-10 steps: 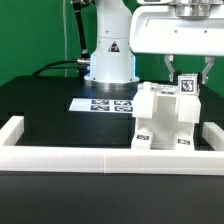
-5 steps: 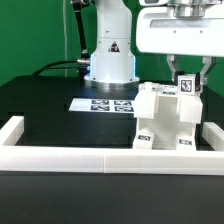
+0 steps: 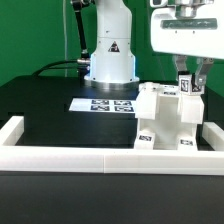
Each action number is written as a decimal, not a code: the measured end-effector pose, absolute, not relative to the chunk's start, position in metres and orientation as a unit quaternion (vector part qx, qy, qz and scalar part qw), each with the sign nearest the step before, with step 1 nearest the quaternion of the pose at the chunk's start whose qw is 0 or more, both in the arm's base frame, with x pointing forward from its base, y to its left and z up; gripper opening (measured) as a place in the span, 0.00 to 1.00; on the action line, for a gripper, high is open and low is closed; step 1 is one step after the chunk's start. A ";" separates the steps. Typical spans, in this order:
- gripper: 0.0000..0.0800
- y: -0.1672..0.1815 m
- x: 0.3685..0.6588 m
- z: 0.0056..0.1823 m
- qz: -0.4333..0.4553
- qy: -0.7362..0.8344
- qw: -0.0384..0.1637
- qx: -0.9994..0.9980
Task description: Assemble chair
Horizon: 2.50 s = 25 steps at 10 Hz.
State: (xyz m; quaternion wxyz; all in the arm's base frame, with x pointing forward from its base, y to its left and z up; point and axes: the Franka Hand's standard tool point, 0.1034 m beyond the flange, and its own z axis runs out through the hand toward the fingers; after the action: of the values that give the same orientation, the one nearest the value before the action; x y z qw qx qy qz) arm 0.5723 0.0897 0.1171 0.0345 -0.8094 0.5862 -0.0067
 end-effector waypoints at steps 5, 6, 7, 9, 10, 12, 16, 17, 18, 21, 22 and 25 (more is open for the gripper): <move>0.36 0.092 0.574 0.117 0.002 0.736 0.046 -0.675; 0.36 0.093 0.574 0.117 0.004 0.762 0.046 -0.646; 0.36 0.093 0.574 0.117 0.004 0.767 0.046 -0.640; 0.37 0.093 0.574 0.117 0.004 0.752 0.045 -0.658; 0.64 0.093 0.574 0.118 0.008 0.741 0.042 -0.671; 0.78 0.095 0.575 0.120 0.001 0.654 0.027 -0.756; 0.81 0.094 0.577 0.120 -0.009 0.526 0.028 -0.850; 0.81 0.094 0.577 0.120 -0.010 0.499 0.028 -0.866; 0.81 0.094 0.577 0.120 -0.010 0.482 0.028 -0.876; 0.81 0.091 0.578 0.120 -0.022 0.305 0.007 -0.952; 0.81 0.092 0.579 0.120 -0.026 0.265 0.006 -0.964; 0.81 0.092 0.580 0.120 -0.029 0.176 0.001 -0.984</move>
Offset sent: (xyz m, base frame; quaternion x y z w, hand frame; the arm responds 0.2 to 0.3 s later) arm -0.0015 0.0010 -0.0020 0.0000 -0.0081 0.1898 0.9818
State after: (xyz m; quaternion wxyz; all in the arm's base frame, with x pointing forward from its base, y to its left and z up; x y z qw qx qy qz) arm 0.5796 0.0921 0.1199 0.0012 -0.9839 0.1761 -0.0294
